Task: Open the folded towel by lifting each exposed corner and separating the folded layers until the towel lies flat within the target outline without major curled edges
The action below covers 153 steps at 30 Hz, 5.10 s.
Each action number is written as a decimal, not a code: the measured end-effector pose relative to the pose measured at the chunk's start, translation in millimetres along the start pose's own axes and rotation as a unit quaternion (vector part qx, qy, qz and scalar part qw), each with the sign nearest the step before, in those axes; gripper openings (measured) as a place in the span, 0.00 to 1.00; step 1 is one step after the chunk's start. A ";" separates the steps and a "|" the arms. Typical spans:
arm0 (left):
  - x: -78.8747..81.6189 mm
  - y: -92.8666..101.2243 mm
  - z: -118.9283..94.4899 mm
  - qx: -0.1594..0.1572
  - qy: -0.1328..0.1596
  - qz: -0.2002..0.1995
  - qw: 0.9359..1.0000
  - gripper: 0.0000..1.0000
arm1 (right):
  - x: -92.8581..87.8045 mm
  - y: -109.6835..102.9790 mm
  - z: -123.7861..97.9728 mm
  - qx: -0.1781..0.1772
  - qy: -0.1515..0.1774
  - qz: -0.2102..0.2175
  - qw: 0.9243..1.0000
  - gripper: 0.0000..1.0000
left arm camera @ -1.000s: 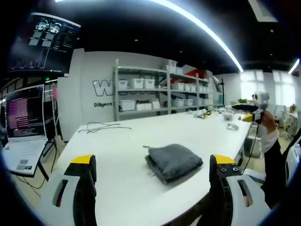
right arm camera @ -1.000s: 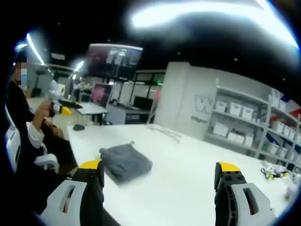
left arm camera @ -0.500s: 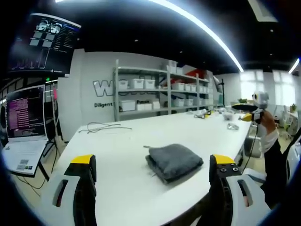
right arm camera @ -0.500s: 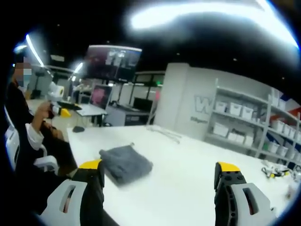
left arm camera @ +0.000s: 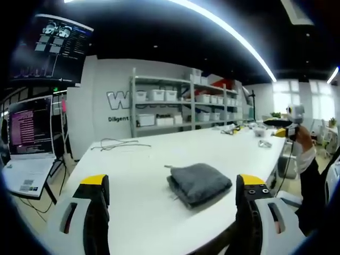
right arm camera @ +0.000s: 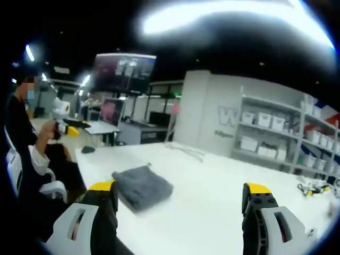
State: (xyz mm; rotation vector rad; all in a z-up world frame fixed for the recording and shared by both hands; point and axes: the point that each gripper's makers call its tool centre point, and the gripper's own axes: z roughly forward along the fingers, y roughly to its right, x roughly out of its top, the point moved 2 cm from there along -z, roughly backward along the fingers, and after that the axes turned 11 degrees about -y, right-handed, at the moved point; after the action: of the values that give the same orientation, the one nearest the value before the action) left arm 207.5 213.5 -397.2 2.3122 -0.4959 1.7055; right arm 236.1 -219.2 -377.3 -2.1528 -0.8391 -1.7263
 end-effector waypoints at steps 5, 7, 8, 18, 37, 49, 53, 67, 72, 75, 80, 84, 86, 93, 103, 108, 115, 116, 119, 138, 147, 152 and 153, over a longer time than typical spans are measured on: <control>1.2 0.7 -0.3 0.002 0.003 0.006 1.000 0.97 | 4.5 2.0 -4.2 0.007 0.018 0.031 0.999 0.99; 0.7 1.7 0.7 0.001 0.001 0.008 1.000 0.97 | 4.5 2.3 -4.0 0.008 0.020 0.040 0.999 0.99; 0.6 2.0 1.2 0.000 0.000 0.008 1.000 0.97 | 4.2 2.6 -3.9 0.009 0.020 0.044 0.999 0.99; 5.0 3.4 0.0 -0.007 0.014 -0.003 1.000 0.97 | 0.3 1.0 -0.9 0.017 0.012 0.068 0.997 0.99; 2.2 3.8 2.7 -0.003 0.007 -0.001 1.000 0.98 | -1.5 0.2 -0.3 0.019 0.010 0.071 0.997 0.99; 0.4 2.5 4.3 -0.004 0.004 -0.002 1.000 0.98 | -1.6 -0.6 0.4 0.019 0.008 0.064 0.998 0.99; 0.2 3.2 4.7 -0.006 0.004 -0.004 1.000 0.98 | -2.1 -1.2 1.7 0.020 0.006 0.062 0.998 0.99; -1.2 5.4 7.3 -0.009 -0.001 -0.003 1.000 0.98 | -0.8 -3.6 4.2 0.022 0.005 0.053 0.998 0.99; -0.4 4.0 7.8 -0.009 -0.001 -0.003 1.000 0.98 | 0.4 -3.9 5.1 0.022 0.007 0.052 0.998 0.99; -0.1 3.1 7.9 -0.009 -0.001 -0.002 1.000 0.98 | 1.0 -4.6 6.5 0.023 0.007 0.050 0.998 0.99; -0.2 2.7 7.9 -0.009 -0.001 -0.002 1.000 0.98 | 2.0 -7.0 10.0 0.024 0.008 0.047 0.999 0.99; -0.2 1.9 7.1 -0.008 -0.001 -0.001 1.000 0.98 | 4.5 -10.8 11.8 0.024 0.014 0.043 0.999 0.98; 0.1 1.1 6.4 -0.007 0.000 -0.002 1.000 0.98 | 5.6 -12.9 13.0 0.026 0.016 0.040 0.999 0.98; 0.2 0.3 5.4 -0.004 0.001 -0.001 1.000 0.98 | 7.3 -18.8 18.1 0.029 0.017 0.033 0.999 0.96; -1.8 2.8 7.7 -0.006 -0.004 0.001 1.000 0.98 | 11.8 -30.5 26.1 0.040 0.020 0.013 0.999 0.93; -4.1 2.5 8.3 -0.006 -0.007 0.000 1.000 0.98 | 11.7 -36.2 29.5 0.046 0.017 0.005 0.999 0.93; -3.9 2.8 8.4 -0.007 -0.008 0.002 1.000 0.98 | 14.5 -40.7 33.8 0.052 0.019 -0.002 0.998 0.92; -4.3 3.3 8.6 -0.007 -0.008 0.002 1.000 0.98 | 14.5 -41.7 34.8 0.053 0.019 -0.004 0.998 0.92; -4.8 3.4 9.3 -0.008 -0.009 0.001 1.000 0.98 | 15.3 -45.6 37.2 0.056 0.020 -0.008 0.998 0.92; -7.1 4.7 15.6 -0.011 -0.016 0.003 1.000 0.99 | 14.4 -63.1 58.3 0.081 0.008 -0.024 0.996 0.91; -6.8 6.2 17.5 -0.013 -0.018 0.009 1.000 0.99 | 12.4 -68.2 65.4 0.090 0.004 -0.028 0.996 0.90; -7.5 6.8 18.7 -0.014 -0.021 0.013 1.000 0.99 | 12.6 -70.7 68.7 0.094 0.003 -0.033 0.995 0.89; -7.4 6.7 18.7 -0.014 -0.021 0.013 1.000 0.99 | 12.9 -71.4 69.3 0.094 0.003 -0.034 0.995 0.89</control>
State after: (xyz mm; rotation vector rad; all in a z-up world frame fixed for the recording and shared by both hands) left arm 219.2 201.3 -410.0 2.3366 -0.5571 1.6537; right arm 252.2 -121.6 -394.1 -2.0157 -1.0402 -1.6131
